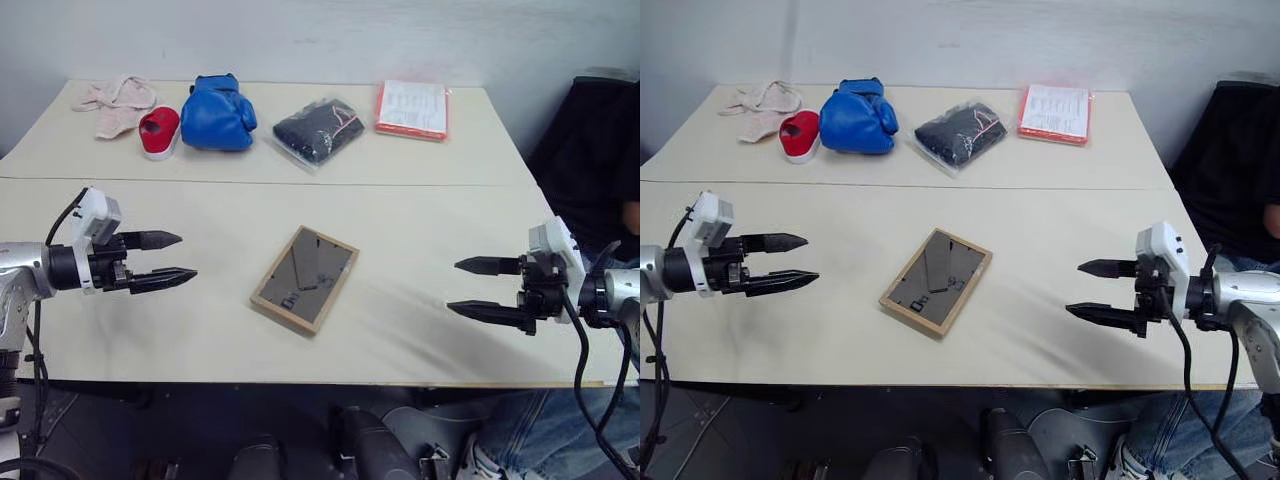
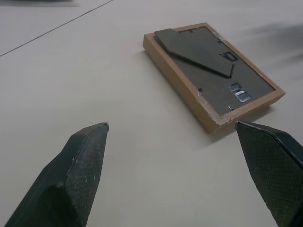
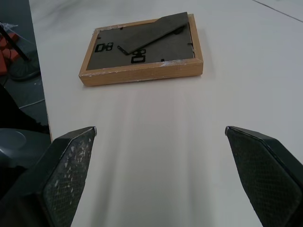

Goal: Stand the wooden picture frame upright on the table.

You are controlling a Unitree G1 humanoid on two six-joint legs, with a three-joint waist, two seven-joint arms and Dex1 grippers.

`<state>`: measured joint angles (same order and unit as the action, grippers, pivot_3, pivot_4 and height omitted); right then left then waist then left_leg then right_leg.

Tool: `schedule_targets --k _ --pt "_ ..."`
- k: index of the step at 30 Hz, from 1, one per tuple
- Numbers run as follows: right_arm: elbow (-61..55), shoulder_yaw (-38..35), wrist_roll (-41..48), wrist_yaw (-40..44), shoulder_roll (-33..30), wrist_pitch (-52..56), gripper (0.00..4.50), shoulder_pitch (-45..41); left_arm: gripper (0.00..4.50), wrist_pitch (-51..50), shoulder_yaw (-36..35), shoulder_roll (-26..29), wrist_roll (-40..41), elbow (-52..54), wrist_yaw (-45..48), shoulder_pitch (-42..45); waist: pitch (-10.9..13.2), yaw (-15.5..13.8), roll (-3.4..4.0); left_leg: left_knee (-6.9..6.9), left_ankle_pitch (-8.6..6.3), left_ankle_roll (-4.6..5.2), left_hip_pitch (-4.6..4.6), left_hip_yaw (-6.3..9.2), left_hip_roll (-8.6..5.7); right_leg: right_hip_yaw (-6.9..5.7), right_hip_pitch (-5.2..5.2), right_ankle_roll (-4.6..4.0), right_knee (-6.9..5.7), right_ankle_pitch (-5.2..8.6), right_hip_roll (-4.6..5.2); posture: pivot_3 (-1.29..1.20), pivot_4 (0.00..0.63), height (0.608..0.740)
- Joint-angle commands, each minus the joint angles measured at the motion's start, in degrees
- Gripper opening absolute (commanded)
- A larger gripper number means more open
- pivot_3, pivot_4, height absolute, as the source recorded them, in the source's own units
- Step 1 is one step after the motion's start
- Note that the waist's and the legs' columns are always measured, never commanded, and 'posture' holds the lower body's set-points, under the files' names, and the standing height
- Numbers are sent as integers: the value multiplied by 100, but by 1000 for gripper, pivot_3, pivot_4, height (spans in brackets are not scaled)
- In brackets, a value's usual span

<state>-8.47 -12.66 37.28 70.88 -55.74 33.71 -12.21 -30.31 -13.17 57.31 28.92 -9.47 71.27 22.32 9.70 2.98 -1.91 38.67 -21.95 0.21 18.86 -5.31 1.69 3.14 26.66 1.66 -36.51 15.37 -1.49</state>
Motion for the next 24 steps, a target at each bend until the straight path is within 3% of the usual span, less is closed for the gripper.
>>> schedule_targets --k 1,7,13,16,19,24 --pt "-56 -233 120 -6 -6 -16 4486 -13 4500 261 136 73 -131 -25 215 132 1 4 1 1 -1 1 6 0 0 0 7 0 0 0 0 0 150 740" --pt "-376 -133 37 -365 211 -15 4486 112 4500 415 493 -116 -438 -163 72 281 1 -33 1 33 0 -2 63 -1 -1 1 63 2 -30 -1 3 0 150 740" --pt "-444 -107 -3 -512 235 -19 4486 75 4500 596 678 -241 -553 -465 203 654 1 -54 1 47 6 -6 63 -8 -6 8 70 1 -61 -1 3 0 150 740" --pt "-273 297 -444 -670 358 -328 4499 -145 4314 871 1001 -463 -824 -895 209 1059 1 -72 1 48 7 -6 60 -9 -8 9 70 1 -66 -1 3 0 150 740" --pt "150 879 -1070 -947 641 -629 3909 -627 3618 1671 1658 -854 -1595 -1564 110 1478 -1 -84 -1 56 8 -5 48 -17 -14 16 65 1 -76 -1 3 0 150 740" --pt "701 1703 -1730 -1119 1278 -940 2188 -1356 2032 2453 2214 -1674 -2311 -2678 -189 2202 -1 -111 -1 58 14 -5 55 -31 -19 28 81 2 -93 -2 3 0 150 740"
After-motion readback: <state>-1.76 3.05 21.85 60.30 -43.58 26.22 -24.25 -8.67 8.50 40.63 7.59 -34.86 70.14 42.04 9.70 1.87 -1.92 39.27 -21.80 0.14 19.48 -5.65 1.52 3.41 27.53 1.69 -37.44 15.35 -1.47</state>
